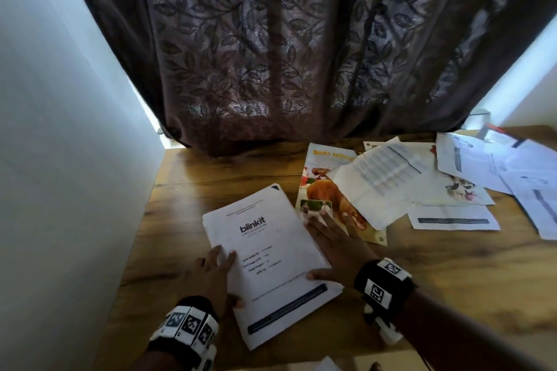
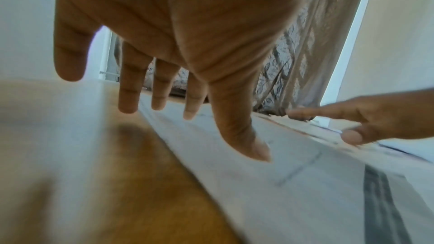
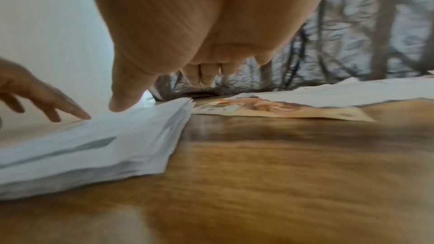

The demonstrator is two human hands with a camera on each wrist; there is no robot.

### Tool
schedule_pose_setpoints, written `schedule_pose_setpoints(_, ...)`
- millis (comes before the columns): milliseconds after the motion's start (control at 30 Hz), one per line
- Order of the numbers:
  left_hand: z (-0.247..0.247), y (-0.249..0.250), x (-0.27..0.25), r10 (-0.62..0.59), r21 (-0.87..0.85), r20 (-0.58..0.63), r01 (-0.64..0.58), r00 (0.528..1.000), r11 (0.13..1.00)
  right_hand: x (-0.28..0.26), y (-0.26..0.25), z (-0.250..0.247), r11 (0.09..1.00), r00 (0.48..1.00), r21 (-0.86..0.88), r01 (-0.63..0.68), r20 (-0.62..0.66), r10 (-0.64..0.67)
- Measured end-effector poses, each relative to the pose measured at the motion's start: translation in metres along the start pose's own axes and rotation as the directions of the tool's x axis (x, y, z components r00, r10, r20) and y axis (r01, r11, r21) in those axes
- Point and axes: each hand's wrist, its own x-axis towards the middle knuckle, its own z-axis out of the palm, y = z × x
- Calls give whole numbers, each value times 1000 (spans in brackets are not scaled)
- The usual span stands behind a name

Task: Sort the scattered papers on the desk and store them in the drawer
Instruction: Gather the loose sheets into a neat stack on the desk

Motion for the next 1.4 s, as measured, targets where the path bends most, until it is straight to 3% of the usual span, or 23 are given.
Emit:
schedule_pose_setpoints(67, -14, 4, 1, -14, -52, -42, 11, 999, 999, -20, 16, 0, 991, 997, 114, -71, -27, 75)
schedule_pose_setpoints(133, -30, 16, 5, -4, -90, -159, -11, 987, 996, -38, 39, 0, 971, 989, 188, -147, -2, 150)
schedule_pose_setpoints(233, -53, 54, 20, 99, -133, -315, -148, 944, 980, -58, 80, 4, 936, 966, 242, -255, 22, 257)
schedule_pose_setpoints(367, -74, 129, 61, 241, -202, -356, -326, 903, 923, -73, 129, 4, 904, 942, 267, -333, 63, 329)
schedule_pose_setpoints(433, -84, 171, 83, 266, -217, -324, -345, 908, 913, -80, 157, 5, 890, 935, 290, -352, 68, 348)
schedule_pose_setpoints(600, -100, 257, 154, 277, -183, -279, -334, 920, 925, -84, 225, 6, 856, 916, 327, -402, 124, 382)
schedule_pose_setpoints(833, -121, 333, 233, 163, -94, -240, -190, 957, 977, -80, 253, 11, 858, 933, 373, -352, 216, 289)
schedule_pose_setpoints(933, -120, 347, 255, 75, -38, -221, -85, 972, 996, -83, 255, 10, 869, 946, 383, -312, 208, 247)
schedule_pose_setpoints(1200, -124, 377, 280, 57, -44, -279, -72, 959, 996, -78, 258, 18, 875, 949, 381, -298, 214, 230)
schedule_pose_setpoints(1400, -120, 372, 284, 35, -218, -276, -98, 961, 971, -80, 258, 18, 867, 952, 397, -300, 187, 244)
